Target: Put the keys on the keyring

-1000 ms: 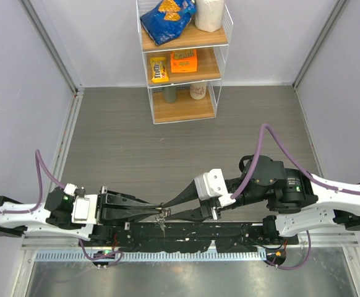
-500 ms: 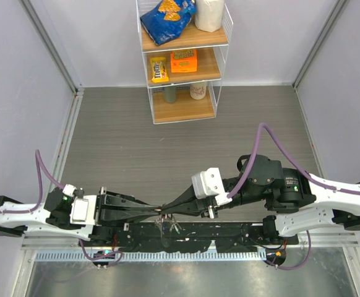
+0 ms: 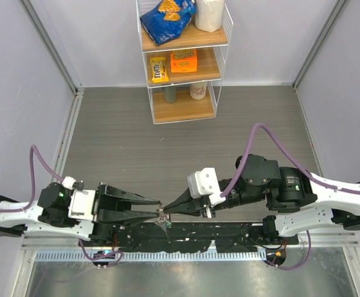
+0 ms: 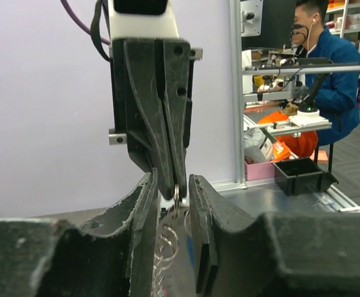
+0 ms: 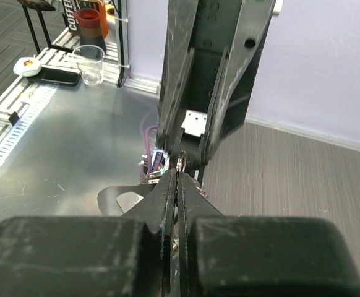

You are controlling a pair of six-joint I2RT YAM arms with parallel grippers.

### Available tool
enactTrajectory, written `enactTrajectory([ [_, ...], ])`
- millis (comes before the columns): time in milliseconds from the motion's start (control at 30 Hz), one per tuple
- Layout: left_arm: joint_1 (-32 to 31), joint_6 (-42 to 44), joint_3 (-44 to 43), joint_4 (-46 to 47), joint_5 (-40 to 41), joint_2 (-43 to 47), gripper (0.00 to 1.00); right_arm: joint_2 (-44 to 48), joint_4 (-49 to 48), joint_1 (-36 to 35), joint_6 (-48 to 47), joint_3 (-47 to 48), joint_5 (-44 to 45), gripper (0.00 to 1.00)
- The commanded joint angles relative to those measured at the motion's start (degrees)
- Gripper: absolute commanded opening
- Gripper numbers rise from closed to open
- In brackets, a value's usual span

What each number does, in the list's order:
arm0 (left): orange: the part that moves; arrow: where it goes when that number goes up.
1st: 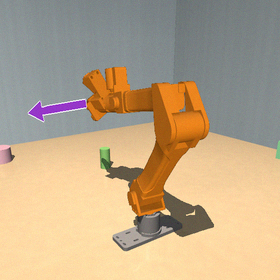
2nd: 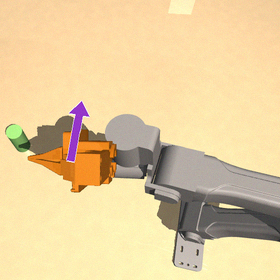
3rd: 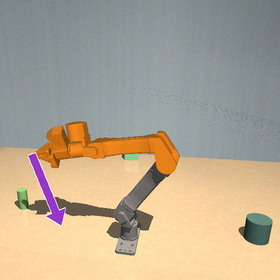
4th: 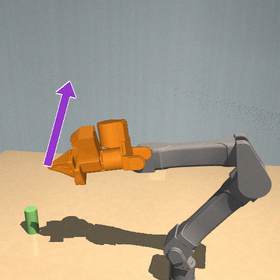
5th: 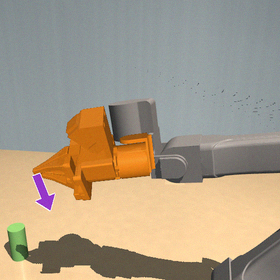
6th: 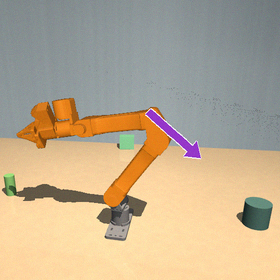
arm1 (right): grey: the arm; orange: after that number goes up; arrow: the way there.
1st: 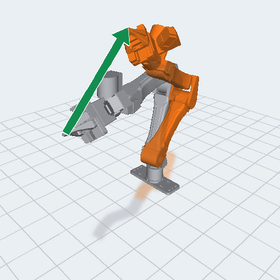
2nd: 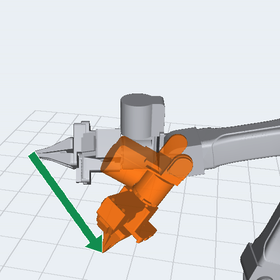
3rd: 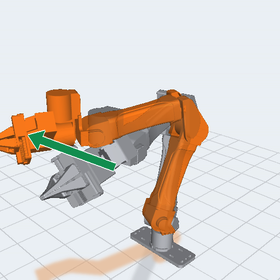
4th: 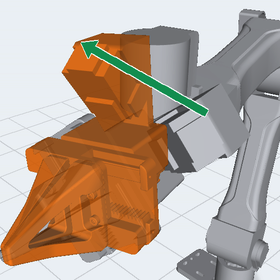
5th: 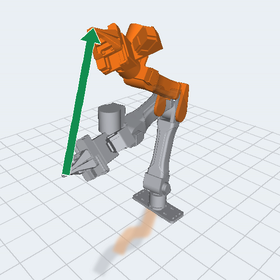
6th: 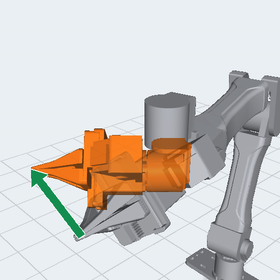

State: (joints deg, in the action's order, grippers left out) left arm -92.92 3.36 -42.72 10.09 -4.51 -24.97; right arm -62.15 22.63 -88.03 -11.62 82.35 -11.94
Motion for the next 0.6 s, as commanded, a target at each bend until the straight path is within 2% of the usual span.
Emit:
enactTrajectory([
  [0,-0.15,-3.0,-6.14,-8.22,2.57,-1.22,0.34,-0.86,2.84,-0.04,2.21,4.4,2.89,0.05],
  [367,-0.15,-8.89,-16.24,-28.52,9.52,-6.57,0.36,-1.22,8.82,-0.12,5.29,6.16,6.84,0.05],
  [567,-0.15,-11.18,-19.15,-34.08,9.17,-9.22,0.36,-2.36,11.2,-0.04,6.87,7.83,9.13,0.05],
])
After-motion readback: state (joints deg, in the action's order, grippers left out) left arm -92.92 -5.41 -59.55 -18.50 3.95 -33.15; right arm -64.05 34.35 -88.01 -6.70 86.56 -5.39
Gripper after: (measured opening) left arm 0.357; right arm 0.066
